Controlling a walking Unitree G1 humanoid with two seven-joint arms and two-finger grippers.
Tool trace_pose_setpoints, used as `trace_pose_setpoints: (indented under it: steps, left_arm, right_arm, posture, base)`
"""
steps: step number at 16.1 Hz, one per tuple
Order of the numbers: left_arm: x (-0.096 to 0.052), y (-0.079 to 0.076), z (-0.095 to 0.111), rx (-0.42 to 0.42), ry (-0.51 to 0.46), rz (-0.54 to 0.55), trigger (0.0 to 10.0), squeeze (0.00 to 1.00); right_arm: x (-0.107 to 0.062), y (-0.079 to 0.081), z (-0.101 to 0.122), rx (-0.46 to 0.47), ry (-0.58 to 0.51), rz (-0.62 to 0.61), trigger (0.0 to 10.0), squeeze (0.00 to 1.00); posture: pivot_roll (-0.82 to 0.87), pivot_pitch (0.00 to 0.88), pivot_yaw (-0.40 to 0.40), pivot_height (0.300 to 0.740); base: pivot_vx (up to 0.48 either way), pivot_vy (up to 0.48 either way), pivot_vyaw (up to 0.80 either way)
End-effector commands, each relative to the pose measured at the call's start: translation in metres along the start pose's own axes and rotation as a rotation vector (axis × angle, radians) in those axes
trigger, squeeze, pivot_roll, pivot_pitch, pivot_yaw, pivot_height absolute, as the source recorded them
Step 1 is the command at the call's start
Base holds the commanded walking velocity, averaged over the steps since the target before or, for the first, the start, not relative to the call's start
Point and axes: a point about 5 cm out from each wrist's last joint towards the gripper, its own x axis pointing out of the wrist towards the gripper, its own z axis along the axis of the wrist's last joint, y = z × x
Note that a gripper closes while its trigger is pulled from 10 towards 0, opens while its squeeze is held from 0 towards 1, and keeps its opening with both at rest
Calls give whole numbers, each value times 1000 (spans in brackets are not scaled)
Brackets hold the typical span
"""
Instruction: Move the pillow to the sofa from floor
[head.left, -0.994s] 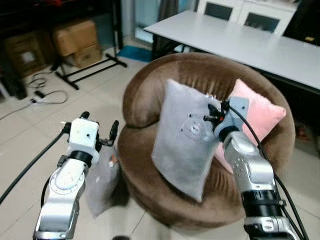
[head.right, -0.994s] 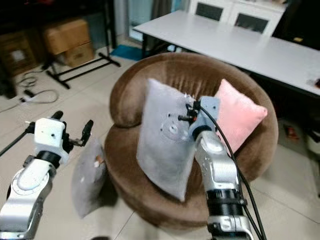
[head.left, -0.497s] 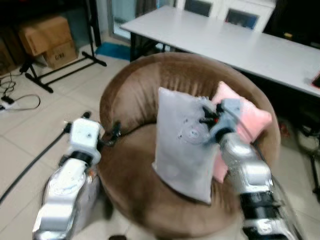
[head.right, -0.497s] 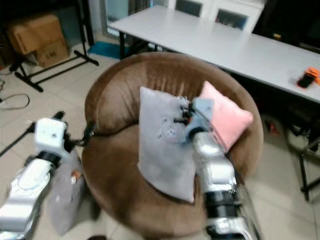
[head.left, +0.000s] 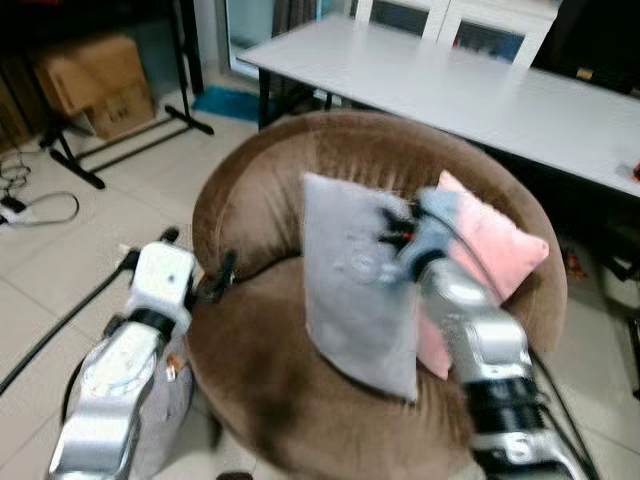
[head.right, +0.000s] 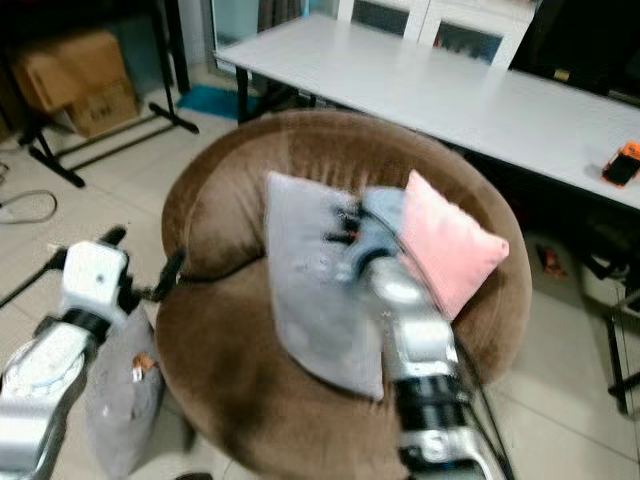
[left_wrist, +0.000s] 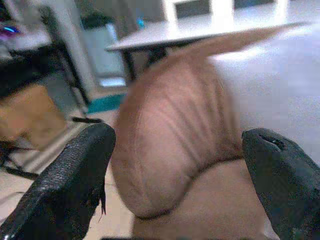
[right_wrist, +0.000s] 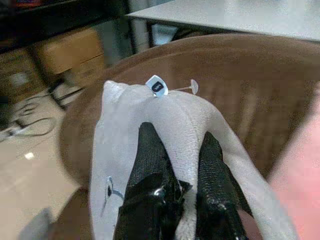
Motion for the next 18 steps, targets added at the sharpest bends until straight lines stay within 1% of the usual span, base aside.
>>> trace_pose_setpoints:
  steps: [1,2,3,4,5,6,7,8,9,10,11,13,14,15,16,17,18]
  left_arm:
    - [-3,-14,2,4,-1,-119,10000,0]
    - [-9,-18,-2,37,31,-196,10000,0]
    - [-12,-18,-4,51,53,-235,10000,0]
    - [-14,-16,-5,51,61,-250,10000,0]
    - [-15,-14,-4,48,61,-252,10000,0]
    - [-15,-11,-3,52,64,-262,10000,0]
    - [-16,-10,-2,56,67,-272,10000,0]
    - [-16,-10,-2,58,68,-277,10000,0]
    - [-16,-10,-2,61,70,-292,10000,0]
    - [-15,-12,-1,63,73,-321,10000,0]
    - [-15,-14,-1,66,75,-342,10000,0]
    - [-15,-14,-1,74,89,-381,10000,0]
    - [-15,-14,-1,74,92,-389,10000,0]
    - [-15,-15,-2,79,105,-417,10000,0]
    - [-16,-15,-3,83,112,-433,10000,0]
    - [-16,-15,-3,82,114,-437,10000,0]
    - [-16,-15,-3,83,117,-440,10000,0]
  right_arm:
    - [-2,-4,16,-1,-44,4,10000,0]
    - [-1,1,14,-15,-20,31,10000,0]
    - [-1,7,12,-29,6,62,10000,0]
    - [0,11,11,-27,21,82,10000,0]
    - [0,17,14,50,24,107,10000,0]
    - [3,25,24,247,12,132,10000,0]
    - [5,28,31,359,2,142,10000,0]
    - [6,28,34,399,-1,138,10000,0]
    - [9,26,37,510,-6,123,10000,0]
    - [16,19,35,656,-3,75,10000,0]
    - [22,13,30,716,5,37,10000,0]
    - [36,-2,11,817,36,-78,10000,0]
    - [38,-4,8,835,44,-100,10000,0]
    - [41,-14,2,838,44,-152,10000,0]
    - [43,-22,-1,828,31,-183,10000,0]
    - [44,-27,-3,818,25,-201,10000,0]
    - [45,-36,-6,771,26,-236,10000,0]
  posture:
    - [109,0,-85,740]
    - [109,0,-85,740]
    - [110,0,-82,740]
    - [110,0,-81,740]
    - [112,0,-81,740]
    - [112,0,-81,740]
    - [112,0,-76,740]
    - [112,0,-76,740]
    - [113,0,-66,740]
    - [113,0,-57,740]
    - [114,0,-47,740]
    - [117,0,-25,740]
    - [117,0,-25,740]
    - [125,0,-21,740]
    - [126,0,-20,740]
    - [130,0,-22,740]
    - [131,0,-22,740]
  base:
    - [0,0,0]
    - [0,0,0]
    - [0,0,0]
    - [0,0,0]
    - [0,0,0]
    - [0,0,0]
    - [0,0,0]
    - [0,0,0]
    - [0,0,0]
    - [0,0,0]
    - [0,0,0]
    - [0,0,0]
    - [0,0,0]
    - [0,0,0]
    - [0,0,0]
    - [0,0,0]
    - [0,0,0]
